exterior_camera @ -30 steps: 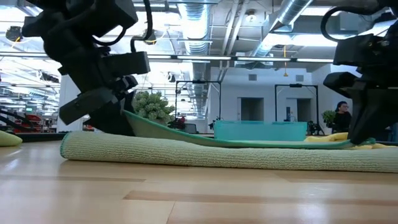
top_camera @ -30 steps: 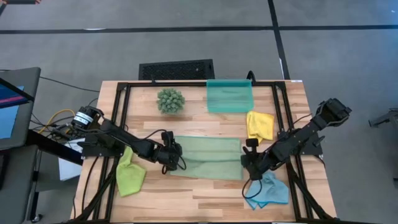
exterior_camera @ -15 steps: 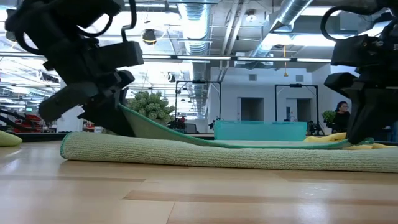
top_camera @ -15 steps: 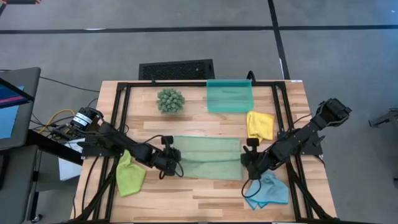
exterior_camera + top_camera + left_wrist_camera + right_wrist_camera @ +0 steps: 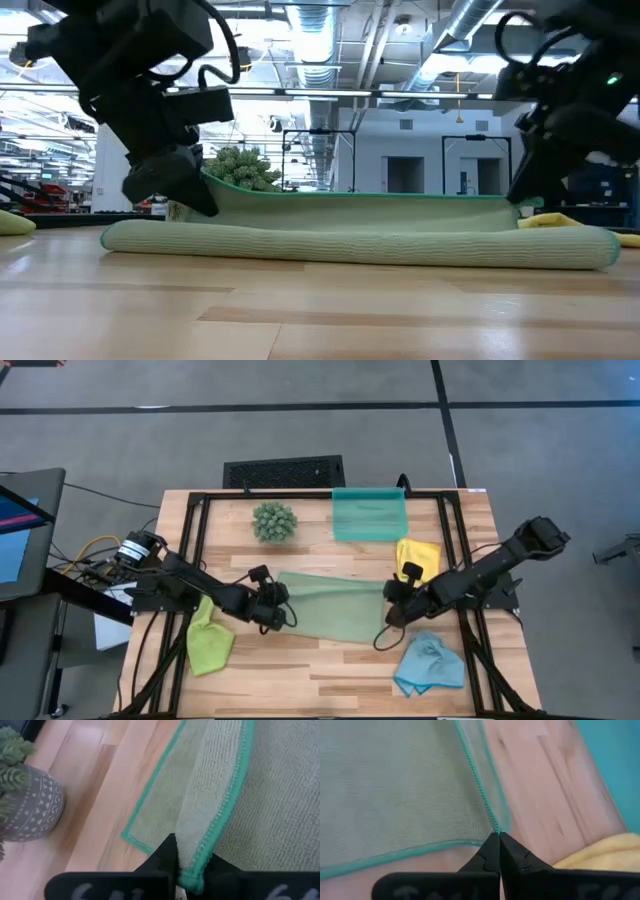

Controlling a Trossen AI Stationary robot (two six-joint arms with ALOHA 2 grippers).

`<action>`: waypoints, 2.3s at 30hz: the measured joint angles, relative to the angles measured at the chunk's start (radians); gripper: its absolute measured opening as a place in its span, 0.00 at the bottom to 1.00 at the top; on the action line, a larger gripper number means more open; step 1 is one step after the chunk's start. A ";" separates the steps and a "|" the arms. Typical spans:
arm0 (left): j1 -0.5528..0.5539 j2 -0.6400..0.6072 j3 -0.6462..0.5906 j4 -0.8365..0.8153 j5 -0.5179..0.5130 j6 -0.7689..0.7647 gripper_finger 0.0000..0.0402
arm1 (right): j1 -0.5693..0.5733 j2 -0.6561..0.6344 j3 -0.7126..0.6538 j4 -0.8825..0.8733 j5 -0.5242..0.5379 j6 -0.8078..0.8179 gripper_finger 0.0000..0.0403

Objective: Roll microfiber towels into tight, uniform cylinder then place into a basket
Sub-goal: Roll the dark green microfiber cloth

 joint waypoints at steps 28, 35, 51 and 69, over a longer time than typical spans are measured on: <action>0.044 0.000 0.000 0.019 0.010 -0.153 0.27 | -0.111 0.072 -0.030 0.107 0.002 -0.010 0.04; 0.045 0.000 0.000 -0.073 -0.042 -0.285 0.33 | -0.111 0.072 -0.029 0.184 0.004 -0.055 0.05; 0.062 0.001 0.000 -0.019 -0.051 -0.241 0.31 | -0.107 0.072 -0.030 0.179 -0.007 -0.055 0.05; 0.087 0.001 0.004 -0.194 -0.037 -0.341 0.31 | -0.104 0.043 -0.002 -0.001 0.085 0.055 0.34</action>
